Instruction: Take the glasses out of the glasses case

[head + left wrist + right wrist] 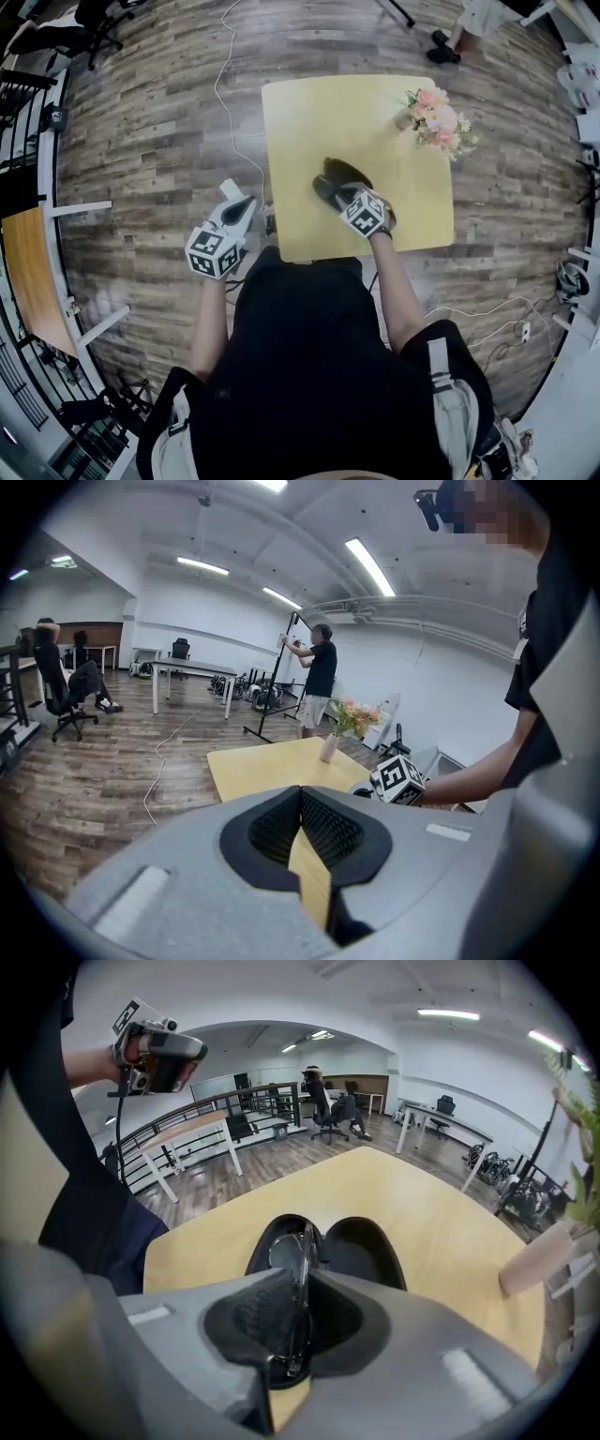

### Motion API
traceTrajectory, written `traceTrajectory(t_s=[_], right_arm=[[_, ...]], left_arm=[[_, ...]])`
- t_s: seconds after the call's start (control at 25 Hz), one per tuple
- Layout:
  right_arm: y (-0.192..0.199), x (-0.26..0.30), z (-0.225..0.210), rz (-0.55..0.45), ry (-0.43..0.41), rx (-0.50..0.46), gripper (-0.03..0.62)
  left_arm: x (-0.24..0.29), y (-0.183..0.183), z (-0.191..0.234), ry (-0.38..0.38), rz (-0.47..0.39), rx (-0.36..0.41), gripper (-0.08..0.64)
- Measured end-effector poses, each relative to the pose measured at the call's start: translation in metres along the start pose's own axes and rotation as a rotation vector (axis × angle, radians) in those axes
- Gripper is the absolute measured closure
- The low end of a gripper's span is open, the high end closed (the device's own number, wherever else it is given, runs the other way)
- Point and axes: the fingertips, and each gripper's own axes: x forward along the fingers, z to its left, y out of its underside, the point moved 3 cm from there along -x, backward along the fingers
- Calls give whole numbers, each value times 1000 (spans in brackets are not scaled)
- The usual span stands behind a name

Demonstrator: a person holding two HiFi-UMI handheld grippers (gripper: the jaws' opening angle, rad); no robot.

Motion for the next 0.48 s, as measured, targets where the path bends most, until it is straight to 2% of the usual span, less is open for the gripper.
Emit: traceTrajectory(t_s=[0.48], right_arm=[[3, 21, -3, 60, -6, 41, 537]], left_arm=[[0, -4, 14, 14, 16, 5, 549]])
